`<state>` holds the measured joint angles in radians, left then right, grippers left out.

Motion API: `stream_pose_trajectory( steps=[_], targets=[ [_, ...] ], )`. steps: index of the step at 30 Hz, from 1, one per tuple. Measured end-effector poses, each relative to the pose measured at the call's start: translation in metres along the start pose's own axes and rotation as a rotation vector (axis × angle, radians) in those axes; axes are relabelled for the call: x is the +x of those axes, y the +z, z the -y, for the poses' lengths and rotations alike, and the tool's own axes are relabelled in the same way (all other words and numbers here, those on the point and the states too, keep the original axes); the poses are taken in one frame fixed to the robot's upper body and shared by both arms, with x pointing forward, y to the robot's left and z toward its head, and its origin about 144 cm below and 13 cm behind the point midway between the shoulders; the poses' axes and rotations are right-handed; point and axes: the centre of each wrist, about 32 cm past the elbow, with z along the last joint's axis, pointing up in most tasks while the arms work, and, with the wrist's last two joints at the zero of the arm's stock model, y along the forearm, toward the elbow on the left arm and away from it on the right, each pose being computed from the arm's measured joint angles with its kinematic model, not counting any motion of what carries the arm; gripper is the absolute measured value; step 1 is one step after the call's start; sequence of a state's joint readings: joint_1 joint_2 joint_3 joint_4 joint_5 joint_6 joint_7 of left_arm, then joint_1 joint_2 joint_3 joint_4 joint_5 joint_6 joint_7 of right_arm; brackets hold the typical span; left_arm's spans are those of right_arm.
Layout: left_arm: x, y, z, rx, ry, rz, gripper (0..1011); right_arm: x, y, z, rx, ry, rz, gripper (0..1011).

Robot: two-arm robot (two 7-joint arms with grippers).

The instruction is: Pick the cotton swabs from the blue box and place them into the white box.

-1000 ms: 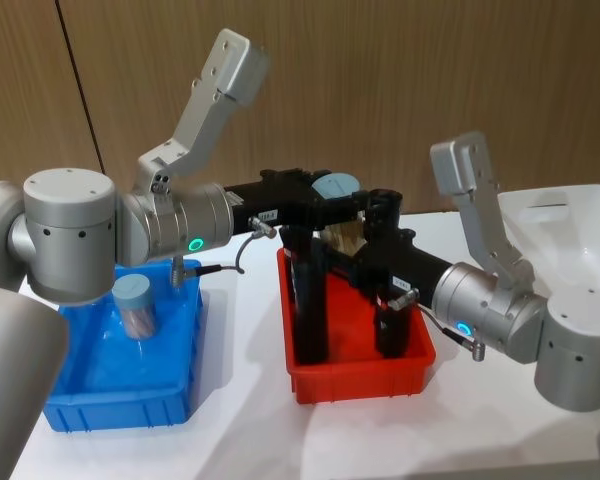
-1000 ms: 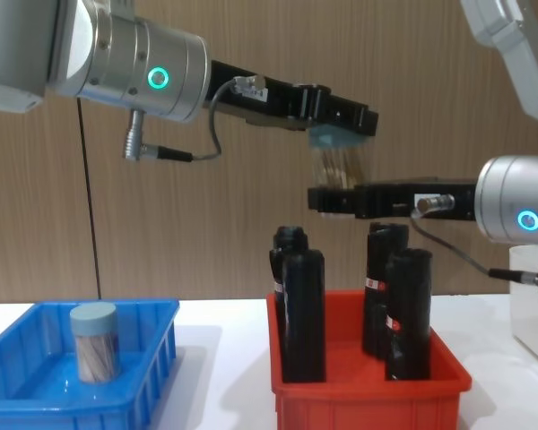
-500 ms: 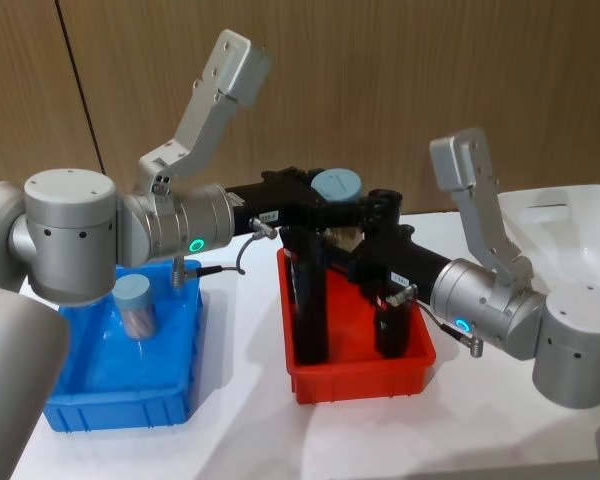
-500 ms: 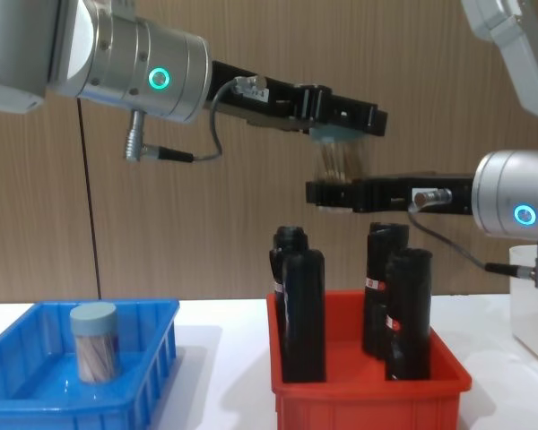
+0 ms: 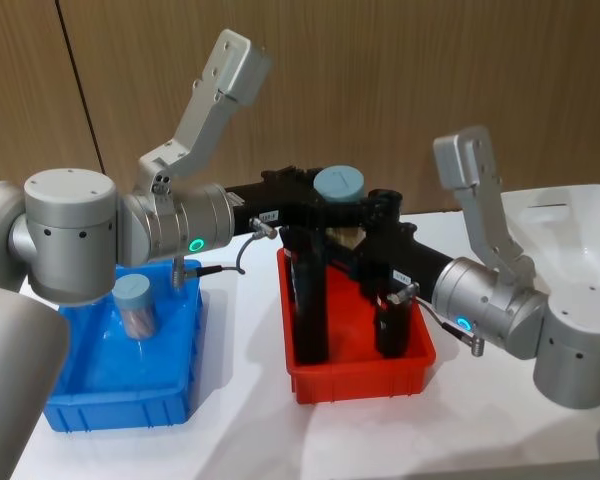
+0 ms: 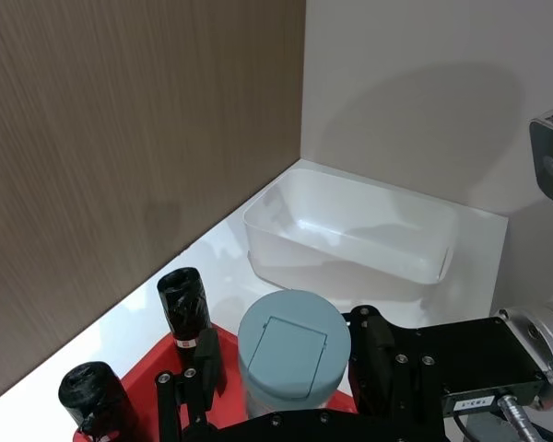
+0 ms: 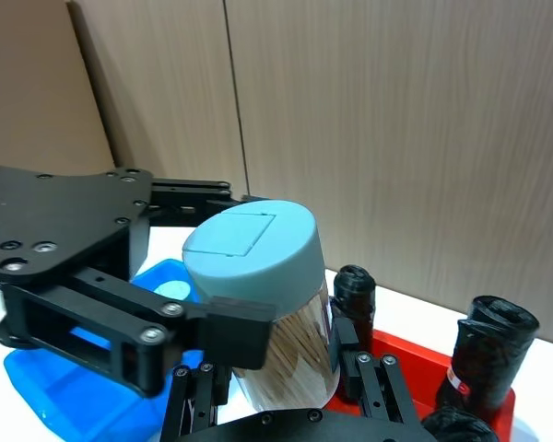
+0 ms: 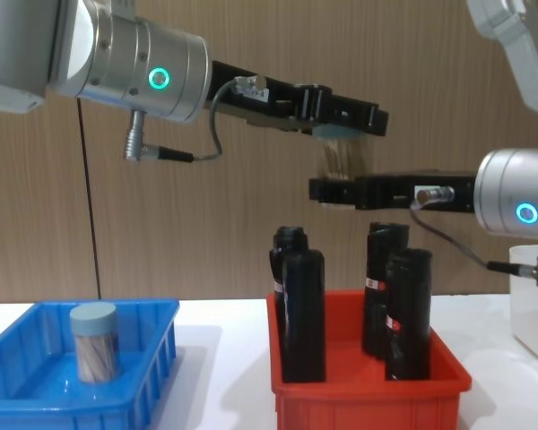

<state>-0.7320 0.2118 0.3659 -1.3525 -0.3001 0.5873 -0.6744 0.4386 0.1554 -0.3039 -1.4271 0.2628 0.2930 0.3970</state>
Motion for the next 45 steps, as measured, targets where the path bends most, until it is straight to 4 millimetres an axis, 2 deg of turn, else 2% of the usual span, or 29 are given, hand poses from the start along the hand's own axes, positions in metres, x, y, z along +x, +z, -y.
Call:
stream_pose_trajectory(
  steps=[16, 45],
  targets=[
    [0.0, 0.0, 0.0, 0.0, 0.0, 0.0, 1000, 0.018, -0.011, 0.012, -0.005, -0.13, -0.02, 668],
    [0.0, 0.0, 0.0, 0.0, 0.0, 0.0, 1000, 0.101, -0.031, 0.054, -0.044, -0.547, -0.004, 668]
  ],
)
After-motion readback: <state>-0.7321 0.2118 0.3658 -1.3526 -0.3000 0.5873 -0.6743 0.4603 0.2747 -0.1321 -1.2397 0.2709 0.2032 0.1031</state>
